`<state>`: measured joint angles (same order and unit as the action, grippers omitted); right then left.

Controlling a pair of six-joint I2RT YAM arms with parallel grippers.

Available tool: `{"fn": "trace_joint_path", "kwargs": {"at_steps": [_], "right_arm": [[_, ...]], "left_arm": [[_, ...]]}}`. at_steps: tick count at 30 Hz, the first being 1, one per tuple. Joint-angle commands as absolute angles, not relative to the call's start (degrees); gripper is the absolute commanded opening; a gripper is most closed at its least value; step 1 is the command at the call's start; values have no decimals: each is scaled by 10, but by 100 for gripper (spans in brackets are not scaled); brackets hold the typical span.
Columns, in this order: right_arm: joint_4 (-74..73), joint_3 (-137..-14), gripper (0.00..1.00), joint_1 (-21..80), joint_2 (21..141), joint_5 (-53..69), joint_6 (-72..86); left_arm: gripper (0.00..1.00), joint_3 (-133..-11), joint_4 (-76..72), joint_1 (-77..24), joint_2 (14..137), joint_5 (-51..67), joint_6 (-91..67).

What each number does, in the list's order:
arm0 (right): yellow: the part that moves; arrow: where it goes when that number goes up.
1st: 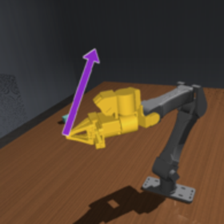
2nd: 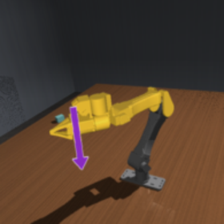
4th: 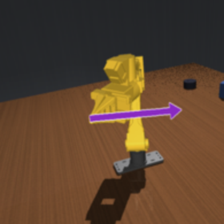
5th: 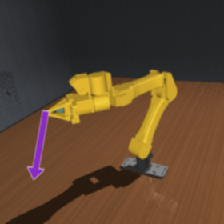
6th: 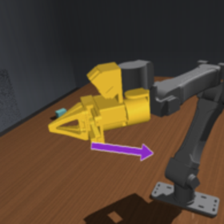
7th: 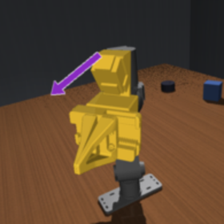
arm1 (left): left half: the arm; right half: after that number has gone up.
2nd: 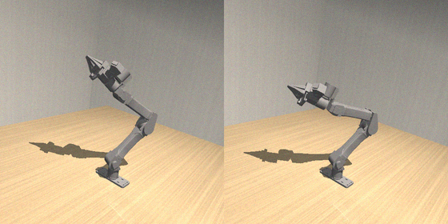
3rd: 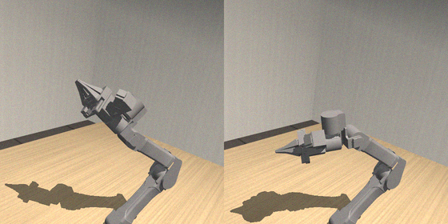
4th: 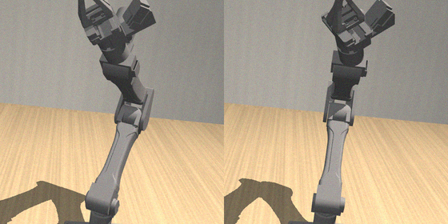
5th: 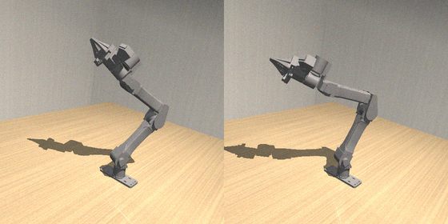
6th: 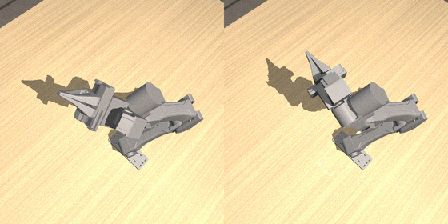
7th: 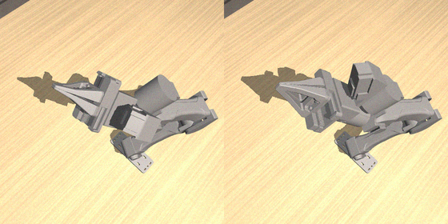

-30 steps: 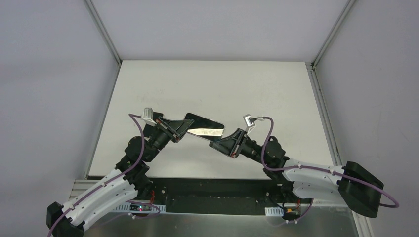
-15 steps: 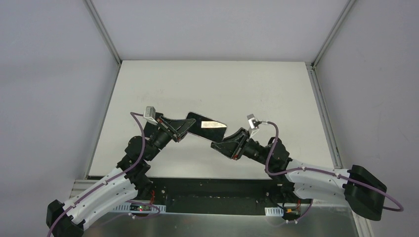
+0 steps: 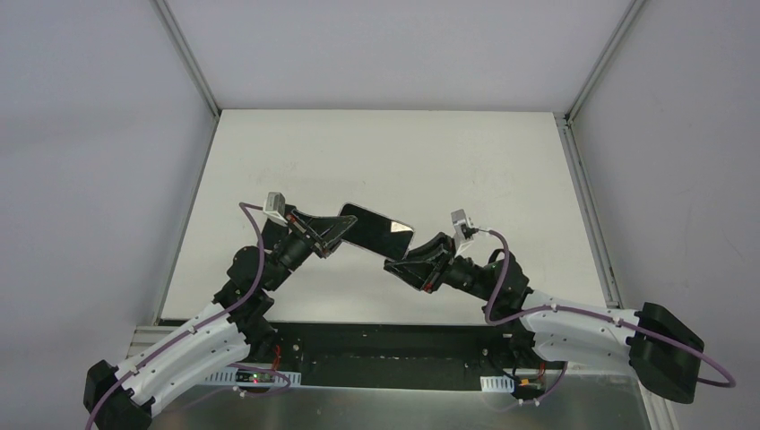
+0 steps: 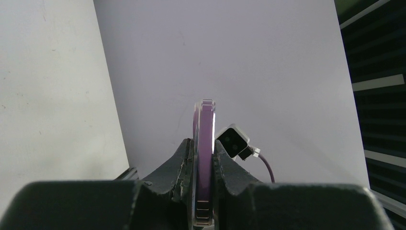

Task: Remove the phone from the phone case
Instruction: Remove the phone case from the phone.

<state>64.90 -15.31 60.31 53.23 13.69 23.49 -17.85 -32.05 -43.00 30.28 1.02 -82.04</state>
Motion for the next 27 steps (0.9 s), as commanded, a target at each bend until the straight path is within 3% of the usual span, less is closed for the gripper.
{"fn": "trace_joint_path", "kwargs": {"at_steps": [1,27], "right_arm": [[706,-164,6,603,513,154,148],[636,-165,2,604,476,197,4]], "left_arm": [[0,-194,-348,-427,310,41,-845],[0,-210,-359,-427,325,72,-864]]}}
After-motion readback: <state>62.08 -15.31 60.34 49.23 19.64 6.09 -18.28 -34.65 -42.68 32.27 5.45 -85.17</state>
